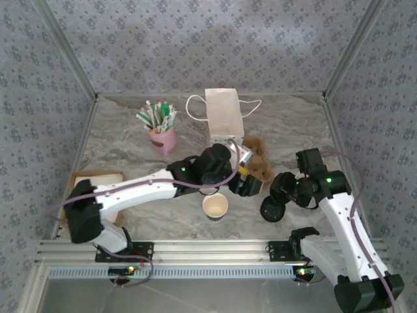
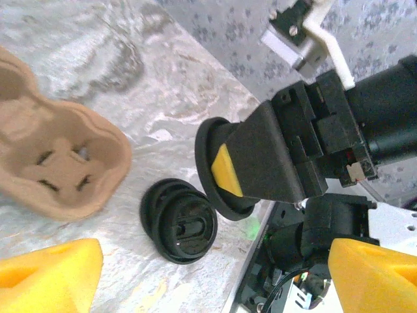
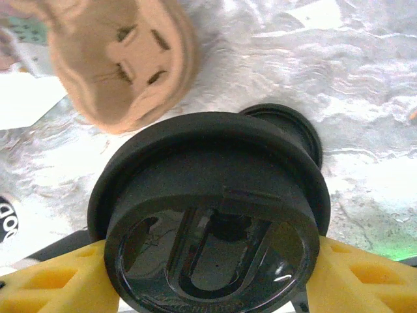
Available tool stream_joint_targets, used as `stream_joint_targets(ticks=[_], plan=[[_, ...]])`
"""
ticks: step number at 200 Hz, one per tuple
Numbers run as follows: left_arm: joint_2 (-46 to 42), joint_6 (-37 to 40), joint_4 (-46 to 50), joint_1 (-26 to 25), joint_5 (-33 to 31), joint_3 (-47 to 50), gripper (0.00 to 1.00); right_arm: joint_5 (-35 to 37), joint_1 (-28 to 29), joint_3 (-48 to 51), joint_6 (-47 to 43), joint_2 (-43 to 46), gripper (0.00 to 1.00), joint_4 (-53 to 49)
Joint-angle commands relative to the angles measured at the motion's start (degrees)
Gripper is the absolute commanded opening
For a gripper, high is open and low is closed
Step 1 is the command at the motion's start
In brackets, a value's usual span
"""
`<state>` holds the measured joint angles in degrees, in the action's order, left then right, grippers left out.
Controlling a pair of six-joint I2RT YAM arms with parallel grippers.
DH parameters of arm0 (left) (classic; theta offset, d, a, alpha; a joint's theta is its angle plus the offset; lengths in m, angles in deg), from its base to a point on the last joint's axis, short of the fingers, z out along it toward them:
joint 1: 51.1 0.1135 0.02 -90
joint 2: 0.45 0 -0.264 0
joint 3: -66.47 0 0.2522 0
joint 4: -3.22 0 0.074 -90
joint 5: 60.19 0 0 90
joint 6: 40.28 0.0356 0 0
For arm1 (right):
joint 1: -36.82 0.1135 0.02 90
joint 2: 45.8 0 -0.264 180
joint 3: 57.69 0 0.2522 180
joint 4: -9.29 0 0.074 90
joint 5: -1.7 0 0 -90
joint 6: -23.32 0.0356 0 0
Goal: Pack the takeout coffee
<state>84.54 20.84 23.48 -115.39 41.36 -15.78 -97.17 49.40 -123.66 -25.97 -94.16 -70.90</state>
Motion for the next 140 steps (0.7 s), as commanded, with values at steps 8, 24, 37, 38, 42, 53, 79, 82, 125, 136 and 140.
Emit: stream_joint_targets(ticks=[8, 24, 37, 38, 42, 53, 79, 82, 125, 136, 140], plan=[[-8.2, 4.0, 8.2, 1.9, -5.8, 2.1, 1.00, 2.7, 6.7, -4.3, 2.9, -2.0, 0.67, -1.9], [-11.9, 4.7, 10.8, 3.6, -6.8, 3.2, 0.99, 4.5, 11.5, -6.4, 4.2, -3.8, 0.67, -1.9], [-14.7, 5.2, 13.0, 5.1, -8.2, 3.7, 0.99, 6.0, 15.3, -8.1, 5.0, -5.4, 0.67, -1.7], [-14.9, 5.2, 13.1, 5.1, -8.3, 3.8, 0.99, 6.1, 15.6, -8.2, 5.1, -5.5, 0.67, -1.7], [-15.7, 5.4, 13.7, 5.6, -8.6, 4.1, 0.99, 6.5, 16.8, -8.8, 5.3, -6.1, 0.67, -1.6], [-17.9, 5.6, 14.6, 6.9, -9.3, 5.1, 1.00, 7.3, 19.5, -10.1, 5.8, -7.8, 0.67, -1.5], [-23.9, 6.2, 14.1, 10.2, -11.2, 9.7, 0.99, 8.9, 26.0, -13.4, 6.3, -12.0, 0.67, -1.2], [-24.7, 6.2, 13.9, 10.6, -11.4, 10.4, 1.00, 8.9, 26.7, -13.8, 6.2, -12.5, 0.67, -1.0], [-35.4, 9.4, 8.4, 14.6, -19.2, 21.7, 0.99, 8.9, 35.6, -20.0, 4.8, -19.6, 0.67, 0.7], [-38.0, 9.1, 6.2, 15.6, -20.4, 24.7, 0.99, 8.5, 37.4, -21.6, 4.0, -21.8, 0.67, 0.9], [-39.0, 8.8, 5.2, 16.1, -20.4, 25.8, 1.00, 8.4, 38.0, -22.2, 3.8, -22.6, 0.67, 0.7]])
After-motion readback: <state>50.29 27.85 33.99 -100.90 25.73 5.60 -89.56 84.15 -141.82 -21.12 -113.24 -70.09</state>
